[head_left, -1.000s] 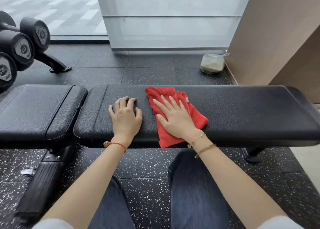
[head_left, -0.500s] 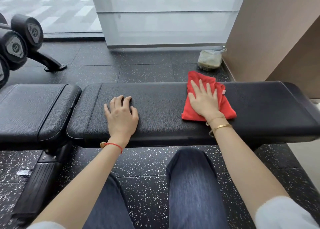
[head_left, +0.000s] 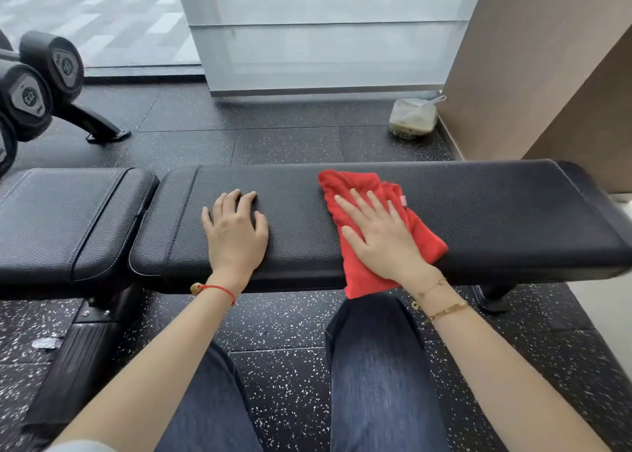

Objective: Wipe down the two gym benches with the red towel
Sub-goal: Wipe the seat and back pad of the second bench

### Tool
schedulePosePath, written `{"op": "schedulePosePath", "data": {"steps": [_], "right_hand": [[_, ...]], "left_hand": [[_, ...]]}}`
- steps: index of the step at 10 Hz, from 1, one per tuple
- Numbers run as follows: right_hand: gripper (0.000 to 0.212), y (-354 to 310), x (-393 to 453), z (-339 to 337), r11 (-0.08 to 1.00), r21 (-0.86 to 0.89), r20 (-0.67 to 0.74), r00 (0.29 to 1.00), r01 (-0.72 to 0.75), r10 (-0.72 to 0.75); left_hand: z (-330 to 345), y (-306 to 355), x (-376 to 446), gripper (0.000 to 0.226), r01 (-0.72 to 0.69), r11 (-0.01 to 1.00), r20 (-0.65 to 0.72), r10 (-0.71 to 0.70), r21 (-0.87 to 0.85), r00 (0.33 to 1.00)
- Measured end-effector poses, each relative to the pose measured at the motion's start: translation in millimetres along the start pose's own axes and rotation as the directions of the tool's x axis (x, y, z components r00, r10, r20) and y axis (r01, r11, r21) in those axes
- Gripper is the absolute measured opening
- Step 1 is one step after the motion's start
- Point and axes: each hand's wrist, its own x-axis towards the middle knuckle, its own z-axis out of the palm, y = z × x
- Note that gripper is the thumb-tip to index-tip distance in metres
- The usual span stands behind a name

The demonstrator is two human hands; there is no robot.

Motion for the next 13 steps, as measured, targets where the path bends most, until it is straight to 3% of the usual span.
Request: {"op": "schedulePosePath", "data": {"steps": [2,3,5,6,7,8,9,11,13], "right_hand": [[0.056,31,30,-11,0.963,-0.005,-0.012,0.963,-0.27,0.27],[0.057,10,51,-8,0.967,0.007,0.007,0.967,-0.255,0.255],[0.059,-45,57,6,0.997,0.081,0.028,1.0,-0.005,0.002],[0.062,-47,52,1,0.951,0.309,-0.115,0.993,0.03,0.006],[0.073,-28,46,-7,0.955,0.25,-0.201,0.956,-0.162,0.215],[0.088,-10,40,-11,0.936,0.166,-0.064,0.944,-0.31,0.324],[0.089,-7,35,-6,0.937,0.164,-0.032,0.948,-0.309,0.318],[0.058,-18,39,-1,0.93,0.308,-0.185,0.946,-0.2,0.265],[0.028,-33,49,1,0.906,0.405,-0.253,0.937,-0.125,0.242]], "left_hand": [[-2,5,0,0.044,0.019,1.0,0.015,-0.019,0.025,1.0],[-2,5,0,0.044,0.023,1.0,0.018,-0.023,0.02,1.0],[-3,5,1,0.044,0.034,0.999,0.011,-0.034,0.009,0.999],[-4,5,1,0.044,0.035,0.999,0.008,-0.035,-0.003,0.999],[-4,5,1,0.044,0.032,0.999,0.005,-0.032,-0.006,0.999],[-4,6,1,0.044,0.033,0.999,0.007,-0.033,0.003,0.999],[-5,6,1,0.044,0.036,0.999,0.009,-0.036,0.01,0.999],[-4,6,1,0.044,0.032,0.999,0.017,-0.033,0.012,0.999],[-3,5,2,0.044,0.034,0.999,0.017,-0.034,0.001,0.999]]}}
